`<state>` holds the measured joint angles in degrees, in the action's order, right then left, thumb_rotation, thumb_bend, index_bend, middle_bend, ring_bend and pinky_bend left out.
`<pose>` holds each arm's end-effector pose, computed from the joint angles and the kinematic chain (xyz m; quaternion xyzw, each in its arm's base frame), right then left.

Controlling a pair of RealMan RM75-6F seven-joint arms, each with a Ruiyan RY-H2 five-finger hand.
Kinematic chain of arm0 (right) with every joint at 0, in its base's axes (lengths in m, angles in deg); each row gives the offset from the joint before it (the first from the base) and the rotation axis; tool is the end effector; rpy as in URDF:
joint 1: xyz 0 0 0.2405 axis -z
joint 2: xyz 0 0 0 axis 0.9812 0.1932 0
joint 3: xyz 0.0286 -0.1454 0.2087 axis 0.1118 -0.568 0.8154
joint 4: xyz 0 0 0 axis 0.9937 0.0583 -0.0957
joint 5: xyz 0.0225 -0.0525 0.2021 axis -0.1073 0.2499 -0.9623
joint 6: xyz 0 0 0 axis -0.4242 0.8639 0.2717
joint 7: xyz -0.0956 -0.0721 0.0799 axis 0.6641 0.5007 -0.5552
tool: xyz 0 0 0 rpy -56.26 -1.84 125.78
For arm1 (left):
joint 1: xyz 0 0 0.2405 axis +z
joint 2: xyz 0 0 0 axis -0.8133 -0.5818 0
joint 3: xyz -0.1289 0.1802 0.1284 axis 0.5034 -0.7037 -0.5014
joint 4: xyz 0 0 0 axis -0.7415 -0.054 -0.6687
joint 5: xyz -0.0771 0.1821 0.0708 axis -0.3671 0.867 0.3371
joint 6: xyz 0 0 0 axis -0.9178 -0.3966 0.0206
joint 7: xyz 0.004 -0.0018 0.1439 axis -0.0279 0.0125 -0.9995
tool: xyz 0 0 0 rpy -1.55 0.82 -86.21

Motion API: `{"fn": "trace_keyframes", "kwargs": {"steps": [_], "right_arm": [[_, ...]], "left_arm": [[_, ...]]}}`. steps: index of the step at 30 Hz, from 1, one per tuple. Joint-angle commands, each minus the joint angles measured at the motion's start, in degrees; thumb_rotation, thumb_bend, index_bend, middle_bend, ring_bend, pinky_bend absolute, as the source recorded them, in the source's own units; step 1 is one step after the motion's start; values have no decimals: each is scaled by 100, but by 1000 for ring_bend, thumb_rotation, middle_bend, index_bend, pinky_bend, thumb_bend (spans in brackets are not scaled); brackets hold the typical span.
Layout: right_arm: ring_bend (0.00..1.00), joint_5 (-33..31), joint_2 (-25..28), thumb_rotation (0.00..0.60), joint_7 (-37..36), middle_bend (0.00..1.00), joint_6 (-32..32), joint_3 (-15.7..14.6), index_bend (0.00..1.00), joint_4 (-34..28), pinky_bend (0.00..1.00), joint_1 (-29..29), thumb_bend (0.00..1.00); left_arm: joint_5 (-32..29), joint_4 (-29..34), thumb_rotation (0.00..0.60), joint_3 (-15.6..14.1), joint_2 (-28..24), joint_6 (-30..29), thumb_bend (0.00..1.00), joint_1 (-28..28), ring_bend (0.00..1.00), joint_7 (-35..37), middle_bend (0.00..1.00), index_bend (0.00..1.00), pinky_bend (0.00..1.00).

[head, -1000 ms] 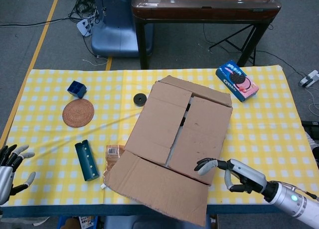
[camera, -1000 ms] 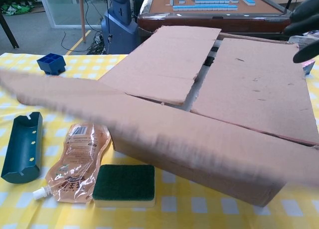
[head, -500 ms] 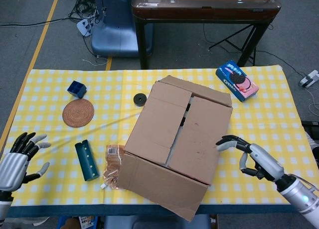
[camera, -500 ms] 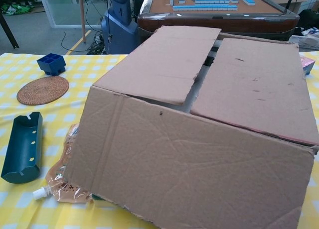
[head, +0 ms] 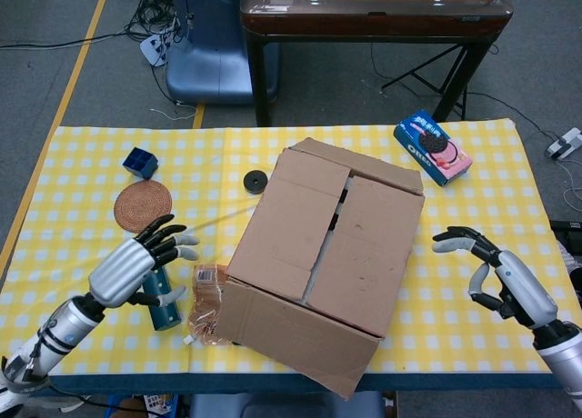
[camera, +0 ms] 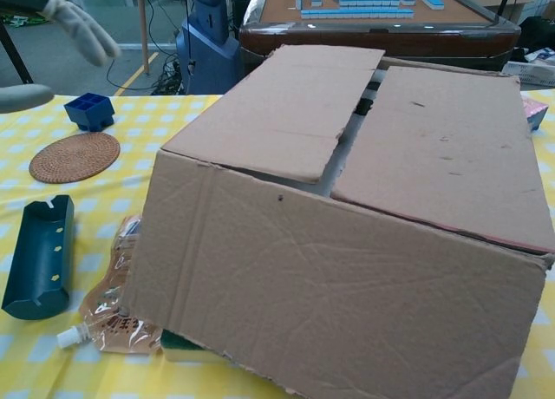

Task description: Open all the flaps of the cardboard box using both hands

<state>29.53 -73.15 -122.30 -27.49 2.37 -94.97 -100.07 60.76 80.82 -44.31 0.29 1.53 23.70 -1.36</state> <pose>-0.2019 -0.2020 0.2201 0.5372 -0.5820 0.5504 0.2641 -0.1618 0.2779 0.1278 -0.7652 -0.2881 -0.5071 0.2726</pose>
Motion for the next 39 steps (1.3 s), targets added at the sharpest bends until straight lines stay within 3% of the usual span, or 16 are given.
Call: {"fn": "trace_keyframes", "kwargs": {"steps": [1,4,11,19,25,39], "right_arm": [[115,39,89,600,-172,236,63,40,299,-22,157,52,968],[115,24,110,600,-161,237,111,78,299,-35,157,99,968],[115,-64,129,600,-104,236,249,167,297,-28,157,190,968],[115,-61,79,600,-160,237,413,212,285,10,157,286,968],[115,-39,75,600,-233,237,518,267,280,41,158,305,968],[115,16,45,600,-421,237,576,351,268,142,157,407,968]], "left_arm": [[294,59,212,87,241,539,483,-671,126,311,286,432,0],[487,-2,200,107,485,710,546,-1071,125,366,303,446,0],[699,-101,191,141,1049,1149,556,-1832,111,78,303,429,0],[271,-106,191,324,1527,1776,556,-2375,73,-713,264,348,0],[-325,-184,191,459,1813,2211,556,-2610,73,-1266,258,343,0],[-967,-263,147,434,2130,2199,556,-2707,67,-2296,221,396,0]]}}
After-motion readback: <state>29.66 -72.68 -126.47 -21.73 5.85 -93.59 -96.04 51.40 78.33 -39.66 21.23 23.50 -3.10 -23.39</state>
